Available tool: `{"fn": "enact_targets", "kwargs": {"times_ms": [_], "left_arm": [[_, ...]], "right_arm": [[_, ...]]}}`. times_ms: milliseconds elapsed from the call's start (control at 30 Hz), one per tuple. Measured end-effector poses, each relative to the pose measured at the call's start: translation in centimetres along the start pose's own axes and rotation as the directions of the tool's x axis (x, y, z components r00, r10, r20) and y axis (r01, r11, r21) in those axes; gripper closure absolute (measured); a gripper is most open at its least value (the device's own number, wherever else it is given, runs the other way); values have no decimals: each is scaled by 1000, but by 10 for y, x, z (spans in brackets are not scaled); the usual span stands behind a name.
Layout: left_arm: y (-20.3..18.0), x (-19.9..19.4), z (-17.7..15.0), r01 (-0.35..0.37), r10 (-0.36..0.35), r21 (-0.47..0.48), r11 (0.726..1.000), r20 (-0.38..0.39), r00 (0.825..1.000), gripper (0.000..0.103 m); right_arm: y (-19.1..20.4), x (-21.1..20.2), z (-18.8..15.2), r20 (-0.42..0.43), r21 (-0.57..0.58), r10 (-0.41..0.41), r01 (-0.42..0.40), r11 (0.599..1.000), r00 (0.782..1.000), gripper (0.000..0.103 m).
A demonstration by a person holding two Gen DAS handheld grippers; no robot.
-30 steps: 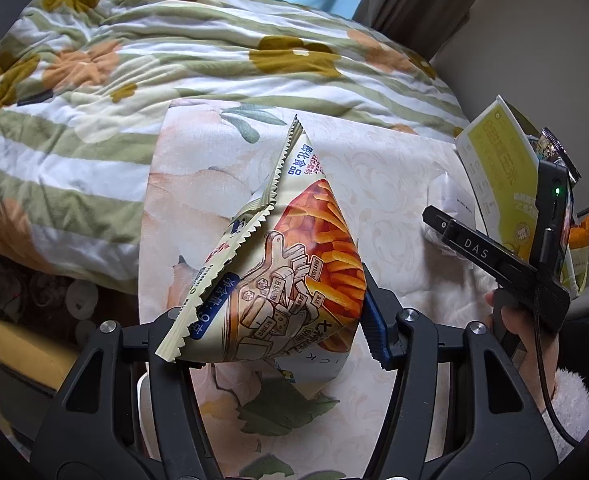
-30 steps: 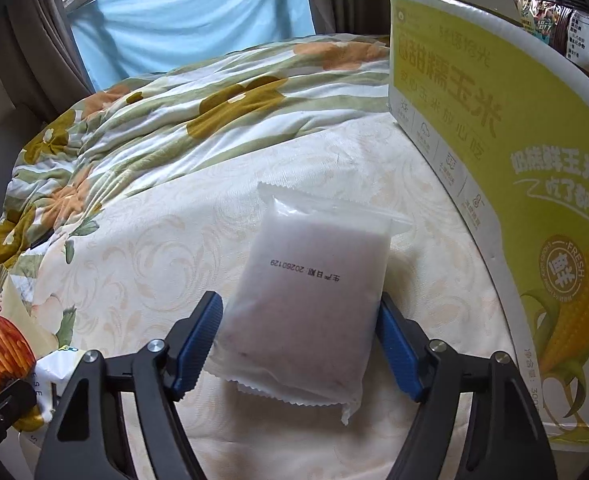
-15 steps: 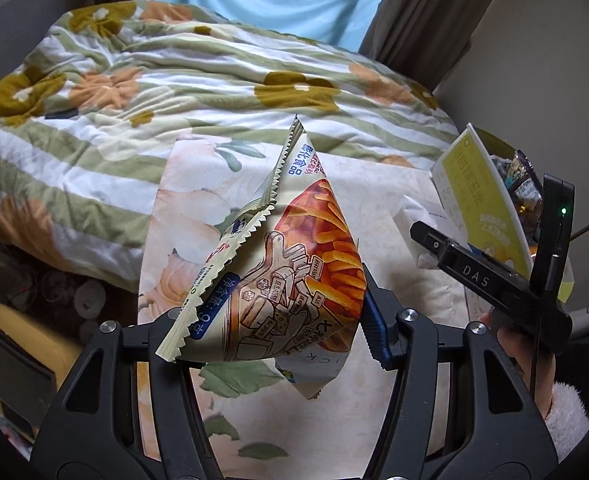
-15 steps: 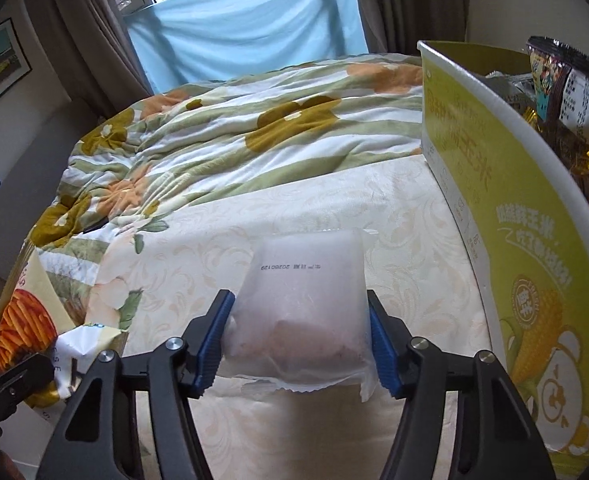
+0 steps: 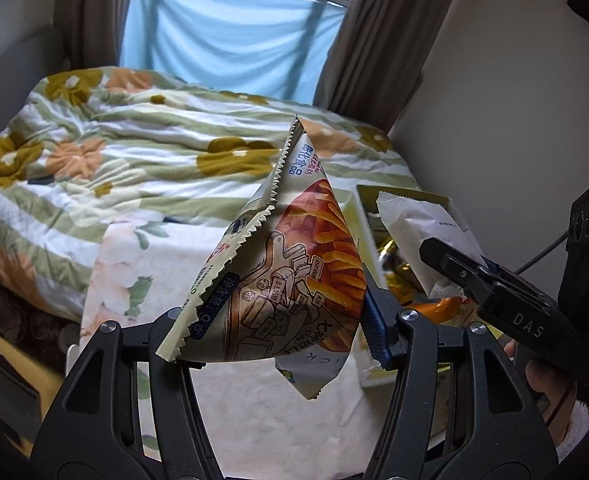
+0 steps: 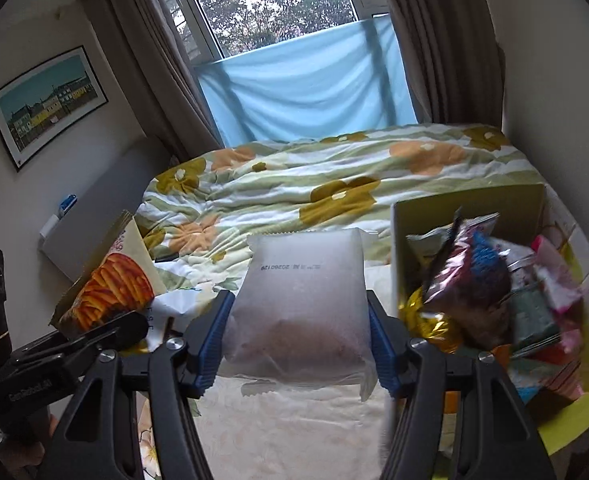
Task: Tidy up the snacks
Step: 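Carry chip bag into box with left tool while right tool drops white packet in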
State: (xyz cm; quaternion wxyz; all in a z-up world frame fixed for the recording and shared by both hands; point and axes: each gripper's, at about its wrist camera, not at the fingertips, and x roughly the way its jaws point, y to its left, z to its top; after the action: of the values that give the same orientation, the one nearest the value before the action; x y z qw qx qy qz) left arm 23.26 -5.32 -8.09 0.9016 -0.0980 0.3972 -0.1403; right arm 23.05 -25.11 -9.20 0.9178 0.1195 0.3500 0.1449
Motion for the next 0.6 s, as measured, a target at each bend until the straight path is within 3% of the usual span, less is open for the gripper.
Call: {"fn": "enact_targets", "kwargs": {"times_ms": [267,500,600], "left_arm": [[-121,34,13,126,-126,80,989,-2,992,48],[-208,95,-1,220,-211,84,972,-102,972,48],[-233,122,-11,226,-210,81,971,-165,964,44]], "right_arm": [[-98,-53,16,52,34,-95,93,995,994,45],[-166,-75,20,48,62,-151,147,987,987,45],[-187,-78,24,46,73,-157,153,985,987,45]]}}
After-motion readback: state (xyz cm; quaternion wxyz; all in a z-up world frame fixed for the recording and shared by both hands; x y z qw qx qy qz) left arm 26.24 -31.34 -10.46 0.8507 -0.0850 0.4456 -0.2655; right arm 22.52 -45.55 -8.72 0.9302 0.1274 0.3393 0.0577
